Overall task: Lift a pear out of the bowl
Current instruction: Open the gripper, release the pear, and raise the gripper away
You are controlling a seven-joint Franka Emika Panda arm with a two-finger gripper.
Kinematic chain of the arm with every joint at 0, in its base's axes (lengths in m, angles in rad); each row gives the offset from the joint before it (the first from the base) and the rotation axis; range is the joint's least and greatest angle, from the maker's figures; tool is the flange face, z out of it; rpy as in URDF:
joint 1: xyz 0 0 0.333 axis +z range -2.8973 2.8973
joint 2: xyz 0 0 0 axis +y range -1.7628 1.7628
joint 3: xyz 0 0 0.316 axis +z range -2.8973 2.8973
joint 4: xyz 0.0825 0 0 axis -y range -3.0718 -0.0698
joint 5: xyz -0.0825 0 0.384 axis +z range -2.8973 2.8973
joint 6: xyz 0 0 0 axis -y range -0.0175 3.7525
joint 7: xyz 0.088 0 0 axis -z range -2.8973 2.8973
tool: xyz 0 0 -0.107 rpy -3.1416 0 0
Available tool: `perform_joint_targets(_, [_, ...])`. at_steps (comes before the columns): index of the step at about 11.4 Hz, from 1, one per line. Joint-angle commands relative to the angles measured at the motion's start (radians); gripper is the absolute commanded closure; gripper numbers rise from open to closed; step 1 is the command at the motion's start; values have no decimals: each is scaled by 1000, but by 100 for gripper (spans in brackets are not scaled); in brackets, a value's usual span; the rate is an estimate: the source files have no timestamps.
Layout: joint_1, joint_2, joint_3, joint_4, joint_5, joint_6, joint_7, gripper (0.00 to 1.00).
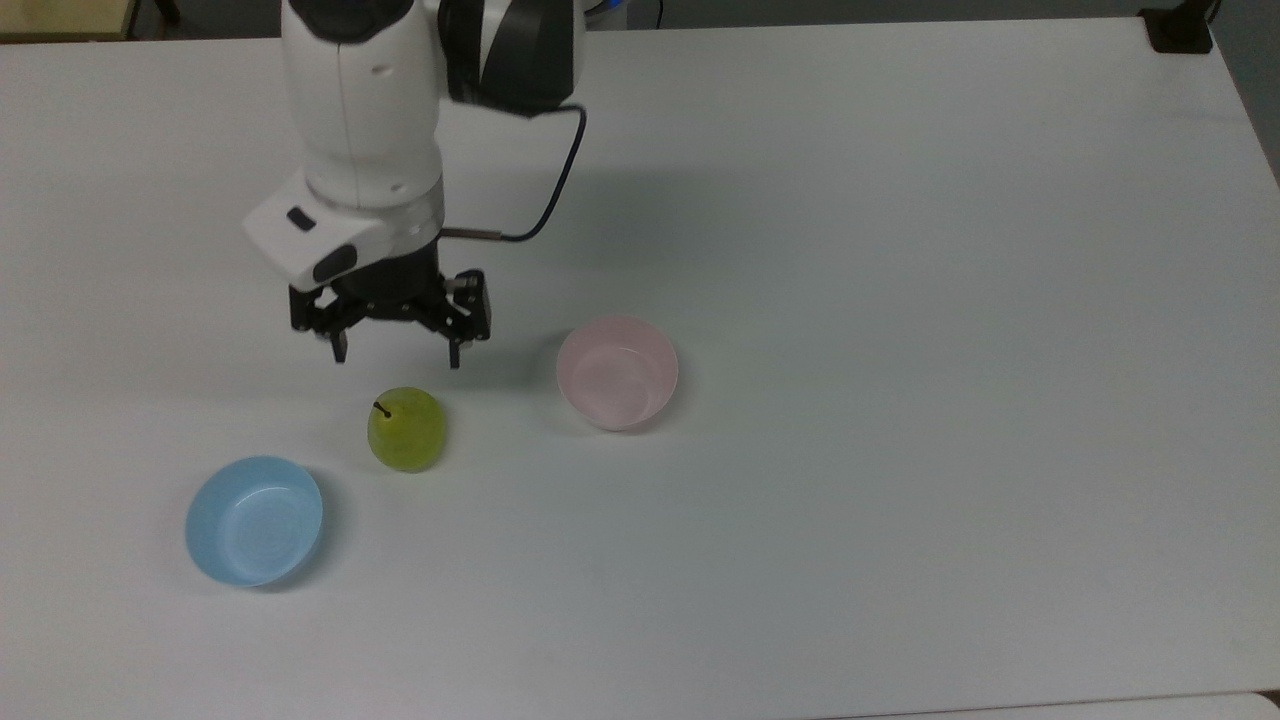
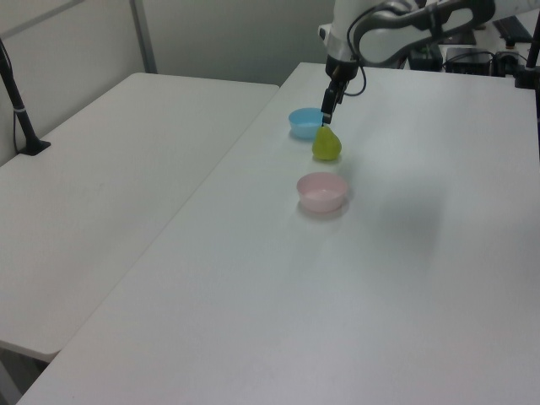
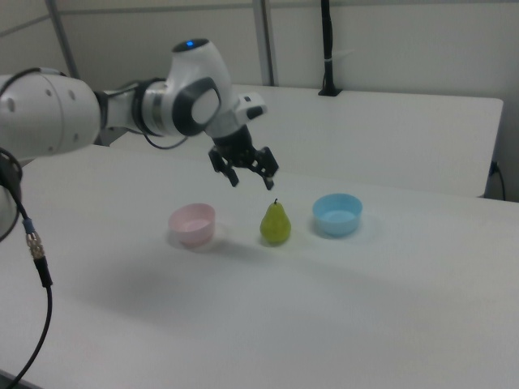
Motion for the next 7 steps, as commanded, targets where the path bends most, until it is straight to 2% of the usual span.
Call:
perform_joint_targets(1, [70, -134, -5, -33, -14, -161, 129, 0])
perform_joint_targets(3, [105, -208, -5, -35, -14, -294, 146, 0])
perform_joint_targets(7, [110, -311, 3, -43, 3, -471, 152, 0])
